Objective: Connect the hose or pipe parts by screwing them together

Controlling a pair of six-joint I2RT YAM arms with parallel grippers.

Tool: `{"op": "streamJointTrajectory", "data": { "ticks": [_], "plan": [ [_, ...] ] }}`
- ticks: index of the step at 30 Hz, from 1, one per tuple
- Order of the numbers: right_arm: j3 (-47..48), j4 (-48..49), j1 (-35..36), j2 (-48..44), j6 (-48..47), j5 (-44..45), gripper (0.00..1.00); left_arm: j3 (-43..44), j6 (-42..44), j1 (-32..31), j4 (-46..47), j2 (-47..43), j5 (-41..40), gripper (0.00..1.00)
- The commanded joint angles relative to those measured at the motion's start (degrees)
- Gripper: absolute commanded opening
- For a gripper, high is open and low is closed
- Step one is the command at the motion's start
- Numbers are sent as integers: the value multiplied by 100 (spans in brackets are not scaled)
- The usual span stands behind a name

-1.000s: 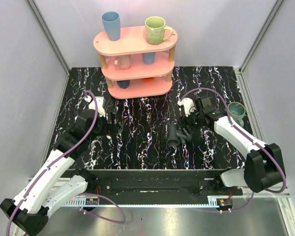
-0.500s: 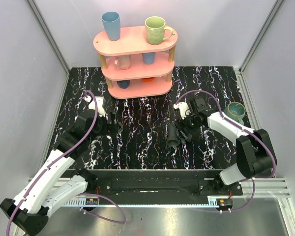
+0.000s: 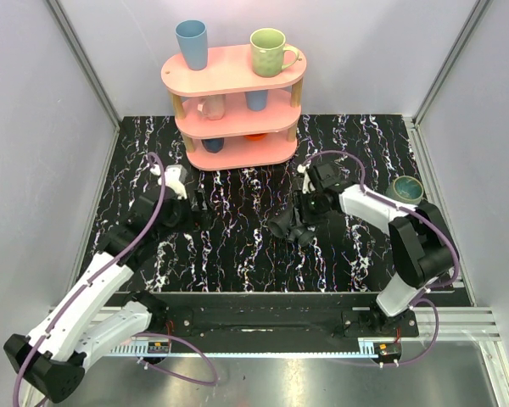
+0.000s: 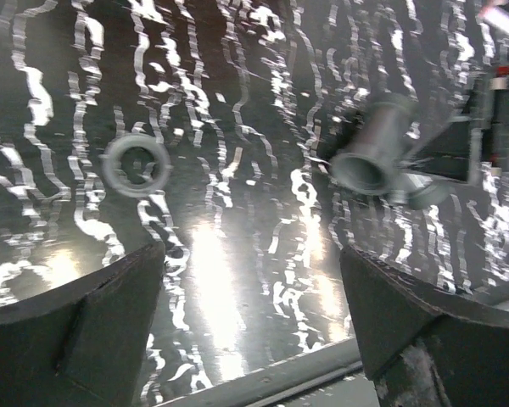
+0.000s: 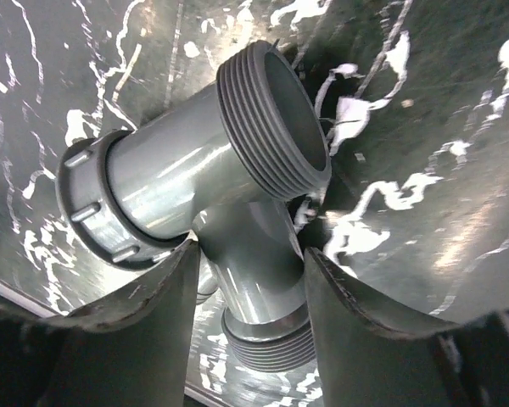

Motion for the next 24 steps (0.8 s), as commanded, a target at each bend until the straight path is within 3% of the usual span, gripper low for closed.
{"op": "streamJointTrajectory", "data": {
  "ticks": [1,6,11,19,24],
  "plan": [
    [-39,268,699,-110,2422,825,59,-162,-838,-12,906,245,1214,87],
    [-426,981,1498,-637,3454,747,68,-83,-917,-21,1407,972,1715,84],
    [-910,1333,1509,-1586,4053,870,71,-74,-988,-74,1829,1668,2041,78],
    [-892,1351,1509,-2535,1463,1475,75,31,-769,-258,2559,2828,2209,70],
    [-1164,1544,1500,-3133,1004,1679,75,304,-566,-408,2620,3548,2129,61]
  ]
}}
